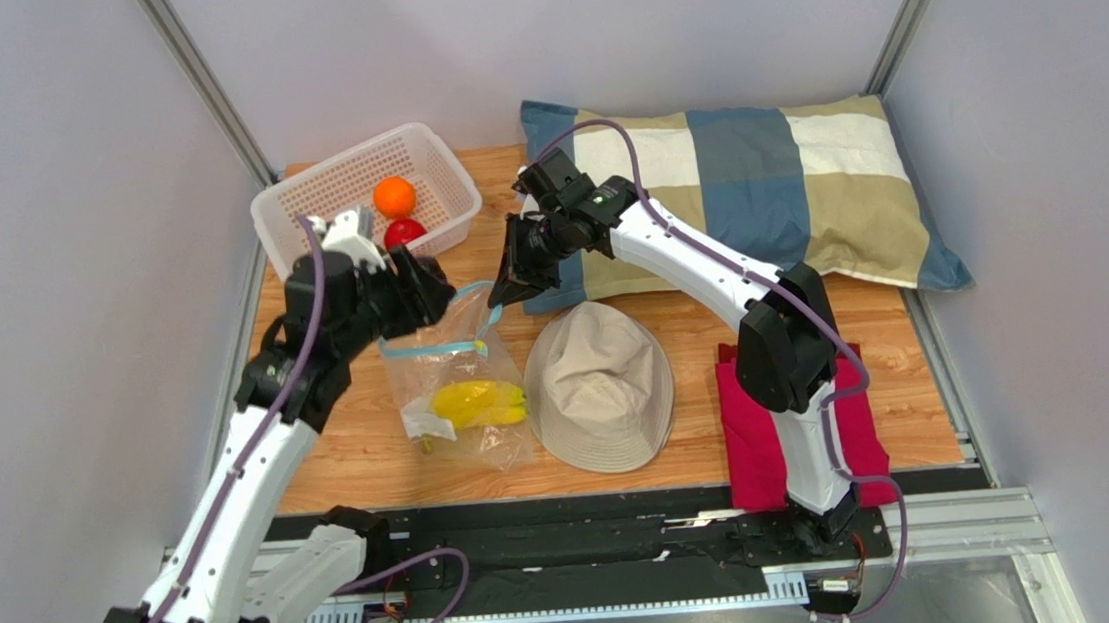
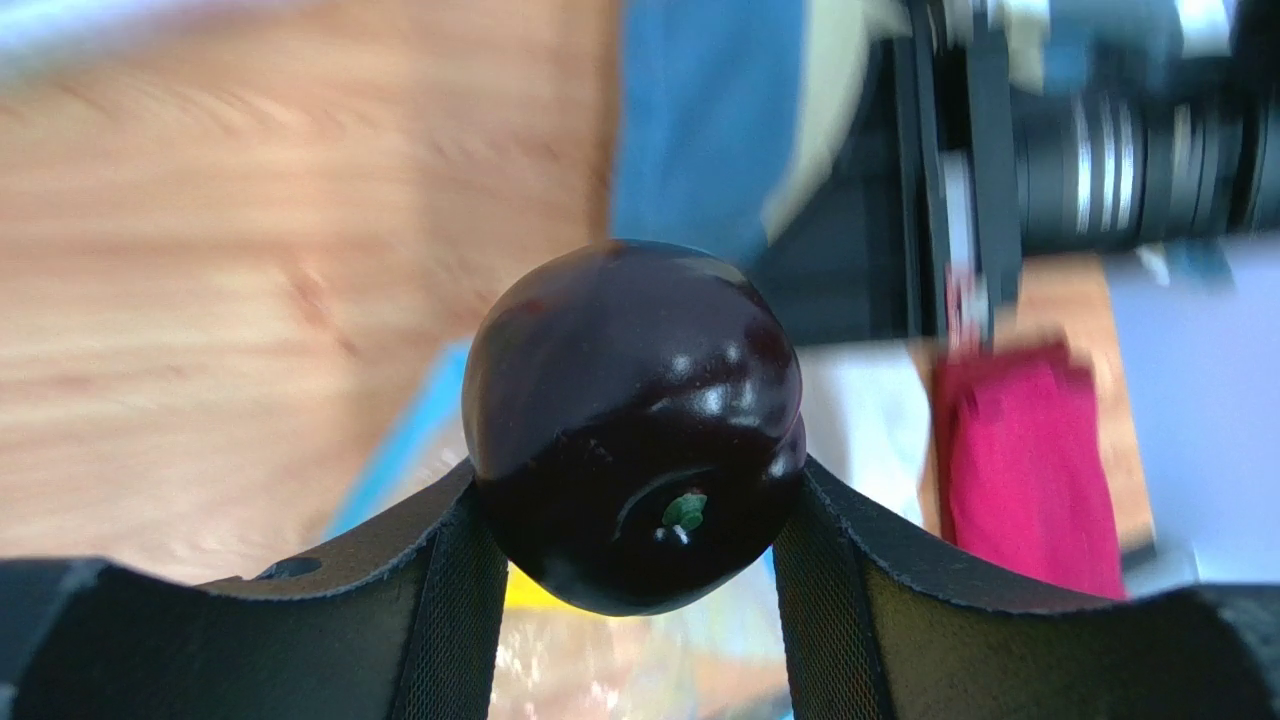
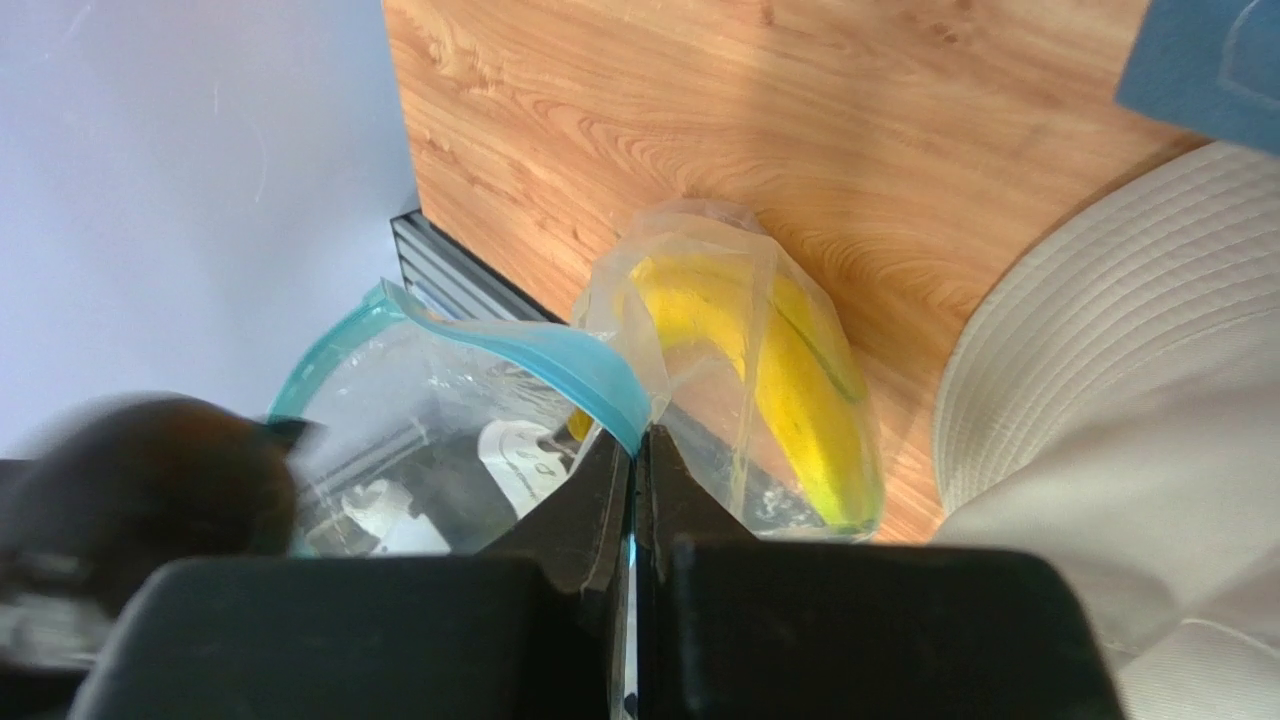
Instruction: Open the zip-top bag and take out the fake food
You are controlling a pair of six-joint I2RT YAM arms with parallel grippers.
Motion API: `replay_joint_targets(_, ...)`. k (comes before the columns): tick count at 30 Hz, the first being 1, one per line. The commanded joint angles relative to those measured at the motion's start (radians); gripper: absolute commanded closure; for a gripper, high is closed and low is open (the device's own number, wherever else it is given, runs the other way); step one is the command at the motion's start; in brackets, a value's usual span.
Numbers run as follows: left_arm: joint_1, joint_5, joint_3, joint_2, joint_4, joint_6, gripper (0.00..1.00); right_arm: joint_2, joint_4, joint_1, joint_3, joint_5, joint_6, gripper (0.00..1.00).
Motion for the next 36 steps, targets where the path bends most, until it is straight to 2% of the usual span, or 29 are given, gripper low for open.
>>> replay_joint_targets(1, 0.092, -0.146, 0.2, 0.191, -0.042, -0.028, 1.0, 0.019, 0.008, -0.011, 0.068, 0.015, -0.026, 1.0)
replay_joint_targets(6, 0.273, -0.048, 0.393, 0.456, 0.019, -0.128, 1.0, 0.048, 0.015, 0.002, 0.094, -0.028, -0.038, 1.0)
replay_joint_targets(8, 0.312, -0.018, 0.498, 0.547, 0.053, -0.136, 1.0, 0.052, 0.025, 0.009, 0.096, -0.042, -0.035, 1.0)
replay_joint_targets(13, 0.408, -0.095, 0.724, 0.863, 0.014, -0.119, 1.0, 0.059, 0.037, 0.021, 0.11, -0.06, -0.026, 1.0)
replay_joint_targets(18, 0.476, -0.024, 1.02, 1.215, -0.094, -0.133, 1.0, 0.058, 0.04, 0.019, 0.123, -0.059, -0.032, 1.0)
replay_joint_targets(20, 0.481, -0.031, 1.118, 1.289, -0.134, -0.122, 0.99, 0.055, 0.04, 0.018, 0.117, -0.053, -0.038, 1.0)
replay_joint_targets(23, 0.481, -0.029, 1.168, 1.368, -0.125, -0.113, 0.83, 0.062, 0.042, 0.018, 0.111, -0.06, -0.037, 1.0)
replay_joint_targets(24, 0.479, -0.031, 1.174, 1.392, -0.13, -0.114, 0.6, 0.064, 0.043, 0.018, 0.108, -0.063, -0.037, 1.0)
replay_joint_targets(26, 0.479, -0.032, 1.198, 1.405, -0.151, -0.107, 0.46, 0.059, 0.045, 0.019, 0.102, -0.063, -0.04, 1.0)
replay_joint_targets(27, 0.479, -0.043, 1.205, 1.409, -0.162, -0.098, 0.36, 0.059, 0.045, 0.019, 0.1, -0.062, -0.041, 1.0)
replay_joint_targets(29, 0.479, -0.028, 1.199, 1.399, -0.148, -0.07, 0.28, 0.055, 0.045, 0.018, 0.096, -0.062, -0.046, 1.0)
replay_joint_targets(30, 0.479, -0.028, 1.198, 1.388, -0.15, -0.047, 0.09, 0.052, 0.045, 0.018, 0.094, -0.06, -0.048, 1.0)
replay_joint_targets(32, 0.479, -0.028, 1.215, 1.379, -0.191, -0.027, 0.01, 0.05, 0.04, 0.016, 0.093, -0.06, -0.058, 1.0)
replay_joint_targets(36, 0.481, -0.069, 1.231, 1.295, -0.301, 0.03, 0.01, 0.041, 0.034, 0.018, 0.087, -0.051, -0.069, 1.0)
